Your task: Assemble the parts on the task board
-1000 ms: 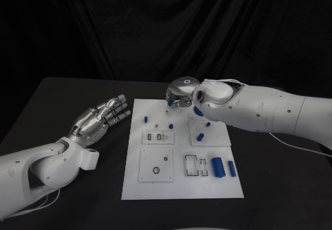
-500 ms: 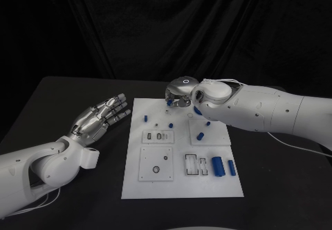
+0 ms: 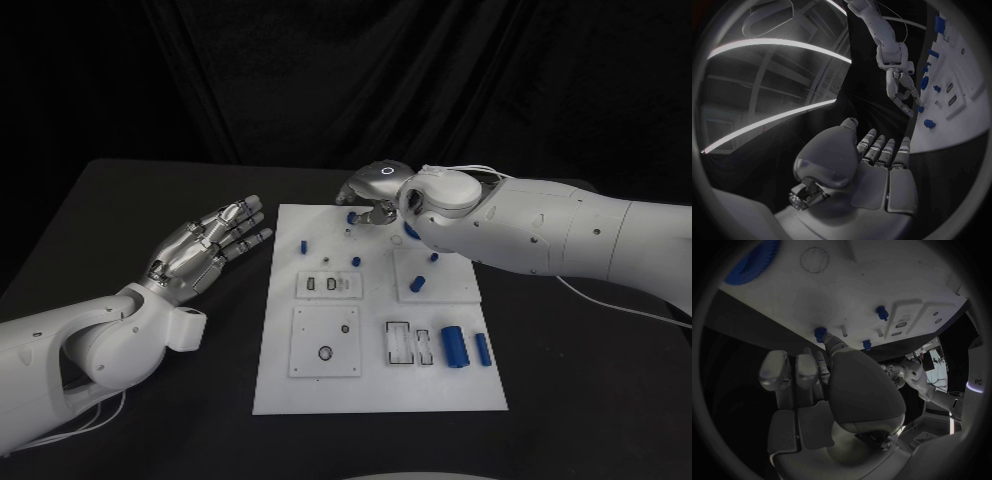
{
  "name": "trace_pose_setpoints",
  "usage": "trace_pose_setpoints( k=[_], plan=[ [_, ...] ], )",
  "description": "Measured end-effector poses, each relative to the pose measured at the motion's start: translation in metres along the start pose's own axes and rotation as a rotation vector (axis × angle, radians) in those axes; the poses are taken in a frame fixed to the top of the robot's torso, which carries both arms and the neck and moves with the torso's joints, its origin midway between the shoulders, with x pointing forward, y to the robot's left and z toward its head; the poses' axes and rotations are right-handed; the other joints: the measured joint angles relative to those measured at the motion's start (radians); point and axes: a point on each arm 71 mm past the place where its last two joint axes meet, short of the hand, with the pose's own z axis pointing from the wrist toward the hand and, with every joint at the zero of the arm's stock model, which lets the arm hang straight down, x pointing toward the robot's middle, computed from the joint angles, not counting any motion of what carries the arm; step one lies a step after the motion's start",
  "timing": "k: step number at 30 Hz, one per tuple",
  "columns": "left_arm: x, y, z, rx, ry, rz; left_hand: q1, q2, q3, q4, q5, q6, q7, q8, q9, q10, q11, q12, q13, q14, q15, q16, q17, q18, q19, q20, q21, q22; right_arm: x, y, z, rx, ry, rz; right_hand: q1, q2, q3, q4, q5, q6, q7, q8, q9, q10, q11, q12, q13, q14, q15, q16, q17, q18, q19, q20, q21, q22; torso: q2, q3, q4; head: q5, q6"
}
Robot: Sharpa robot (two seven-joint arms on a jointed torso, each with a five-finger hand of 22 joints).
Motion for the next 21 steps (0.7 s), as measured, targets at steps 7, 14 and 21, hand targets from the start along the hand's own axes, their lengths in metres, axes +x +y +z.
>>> trace_pose_setpoints(
  k=[7,14,21],
  plan=[
    [0.0,0.0,0.0,0.0,0.0,-0.001,0.0,0.0,0.004,-0.004,0.0,0.004,0.004,0.0,0.001,0.0,0.0,0.0,0.0,0.0,0.0,0.0,0.0,0.0,0.0,0.0,0.0,0.0,0.0,-0.002,-0.001,0.003,-0.002,0.0,0.0,0.0,-0.008,-0.008,-0.001,-0.041,-0.01,0.0,-0.016,-0.026,-0.002,0.0,0.001,-0.008,0.005,-0.008,-0.02,0.0,-0.011,0.001,-0.011,-0.017,0.0,-0.0002,-0.0002,0.001,0.001],
    [-0.002,-0.001,-0.002,0.0,-0.006,0.001,0.0,0.0,0.004,-0.004,0.0,0.008,0.0,0.0,0.001,0.0,0.0,0.0,0.0,0.0,0.0,0.0,0.0,0.0,0.0,0.0,0.0,0.0,-0.002,-0.011,-0.011,0.012,-0.038,0.007,0.0,0.0,-0.017,-0.017,-0.001,0.017,0.001,0.011,-0.014,0.001,-0.004,0.028,0.011,-0.012,0.002,-0.008,-0.009,0.0,-0.011,0.001,-0.014,-0.006,0.0,-0.0003,-0.0007,-0.006,0.011],
    [-0.002,-0.002,-0.003,0.001,-0.007,0.0,0.0,0.0,0.004,-0.004,0.0,0.011,0.003,0.0,0.001,0.0,0.0,0.0,0.0,0.004,0.004,0.0,0.001,0.0,0.0,0.0,0.0,0.0,-0.026,-0.026,-0.038,0.011,-0.124,0.025,-0.008,0.008,-0.011,-0.023,0.012,0.071,0.022,0.029,-0.016,0.073,-0.009,0.074,0.019,-0.008,-0.002,0.003,0.013,0.0,0.001,-0.003,-0.008,0.02,-0.001,-0.0002,-0.0007,-0.014,0.018]
  ],
)
